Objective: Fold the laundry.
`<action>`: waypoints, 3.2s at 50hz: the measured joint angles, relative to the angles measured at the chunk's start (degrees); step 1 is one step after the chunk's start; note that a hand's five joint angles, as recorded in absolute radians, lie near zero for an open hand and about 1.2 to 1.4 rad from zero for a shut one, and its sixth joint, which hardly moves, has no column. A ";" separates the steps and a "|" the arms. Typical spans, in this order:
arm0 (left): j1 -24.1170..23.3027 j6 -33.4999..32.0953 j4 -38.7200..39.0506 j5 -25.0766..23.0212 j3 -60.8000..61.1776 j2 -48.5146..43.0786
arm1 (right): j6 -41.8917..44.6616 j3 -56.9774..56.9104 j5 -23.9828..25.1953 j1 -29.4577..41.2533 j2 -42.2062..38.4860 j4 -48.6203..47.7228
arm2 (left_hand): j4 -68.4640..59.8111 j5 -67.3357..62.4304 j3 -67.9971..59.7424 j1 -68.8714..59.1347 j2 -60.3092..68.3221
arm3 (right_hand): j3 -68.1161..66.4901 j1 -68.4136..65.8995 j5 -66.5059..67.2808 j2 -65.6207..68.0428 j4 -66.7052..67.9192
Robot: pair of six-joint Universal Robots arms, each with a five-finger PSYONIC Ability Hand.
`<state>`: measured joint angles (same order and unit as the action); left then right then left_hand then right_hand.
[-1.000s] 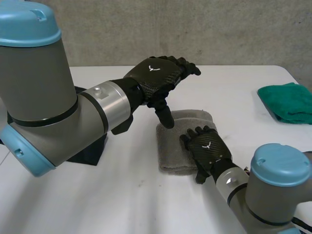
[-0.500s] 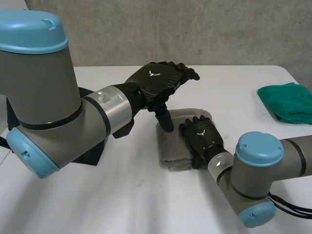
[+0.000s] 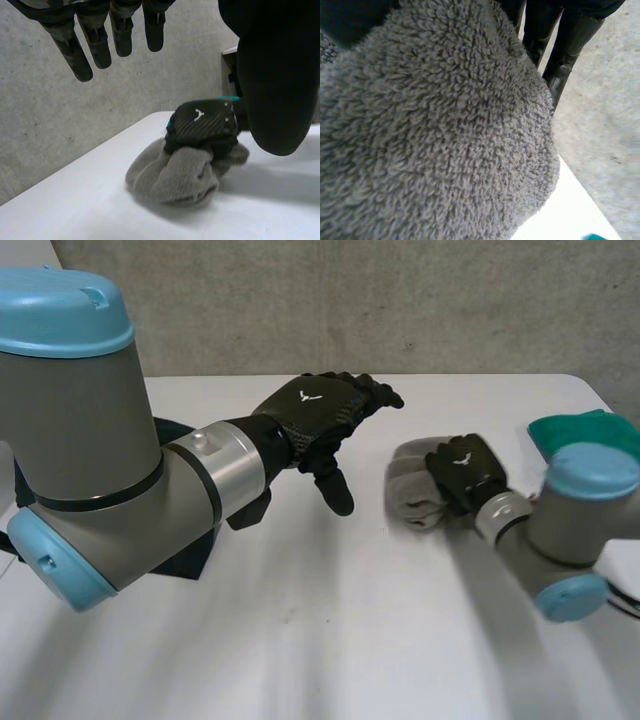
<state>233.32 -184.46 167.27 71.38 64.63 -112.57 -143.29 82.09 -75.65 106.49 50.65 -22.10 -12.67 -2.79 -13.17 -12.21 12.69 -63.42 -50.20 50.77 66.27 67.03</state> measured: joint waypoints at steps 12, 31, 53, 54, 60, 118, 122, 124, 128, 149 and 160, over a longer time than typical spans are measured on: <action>0.56 -0.02 0.01 0.06 1.21 0.80 | 2.47 -19.16 11.08 -10.88 -1.52 1.86 | 0.00 0.00 0.00 0.00 0.00 | 0.00 0.00 0.00 0.00 0.26; 0.37 0.20 0.01 0.49 1.42 0.78 | -9.89 -57.90 21.99 -24.44 -20.70 5.00 | 0.00 0.00 0.00 0.00 0.00 | -0.56 0.00 1.06 0.11 0.62; 0.28 0.66 0.15 1.84 2.71 0.78 | -7.32 -46.12 45.69 -41.98 -26.00 9.24 | 0.00 0.00 0.00 0.00 0.00 | 9.77 4.44 -6.65 -12.35 -11.83; 0.26 0.68 0.19 1.84 2.71 0.80 | -6.96 -45.60 46.12 -42.68 -25.43 10.93 | 0.00 0.00 0.00 0.00 0.00 | 31.88 26.61 -28.71 -35.83 -34.39; 0.12 0.98 0.23 1.78 2.75 0.91 | -4.80 -45.70 44.16 -43.16 -23.33 18.46 | 0.00 0.00 0.00 0.00 0.00 | 51.02 38.58 -47.11 -53.52 -53.50; 32.21 -13.81 14.60 0.91 11.61 0.04 | -16.60 14.24 3.57 -0.53 20.24 12.16 | 0.39 0.00 0.43 0.00 -0.54 | 51.02 38.58 -47.11 -53.52 -53.51; 36.57 -24.10 14.46 0.84 9.73 -6.77 | -15.94 16.50 3.47 -0.85 20.45 11.01 | 0.39 0.00 0.43 0.00 -0.55 | 51.02 38.58 -47.11 -53.52 -53.51; 37.88 -28.16 14.33 0.78 8.90 -9.81 | -15.77 16.94 3.43 -1.01 20.47 10.73 | 0.39 0.00 0.43 0.00 -0.55 | 51.02 38.58 -47.11 -53.52 -53.51; 39.29 -33.34 14.22 -0.08 6.92 -15.37 | -15.51 17.80 3.40 -1.40 20.41 10.33 | 0.39 0.00 0.43 0.00 -0.55 | 51.02 38.58 -47.11 -53.52 -53.51; 25.59 -15.50 27.30 2.85 9.83 -12.07 | -15.07 19.56 3.07 -2.03 20.89 10.33 | -55.76 -52.20 -52.87 -49.73 54.61 | 51.02 38.58 -47.11 -53.52 -53.48; 2.60 -0.87 27.25 3.46 15.65 -5.84 | -15.13 19.31 1.65 -2.97 22.73 10.39 | -56.00 -52.20 -53.99 -49.73 55.14 | 51.02 38.58 -47.11 -53.52 -53.48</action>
<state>235.92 -185.33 194.52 74.85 80.28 -118.41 -158.41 101.40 -74.00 103.51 73.38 -11.71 -68.66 -55.00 -67.16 -61.94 67.84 -12.39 -11.63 3.66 12.75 13.55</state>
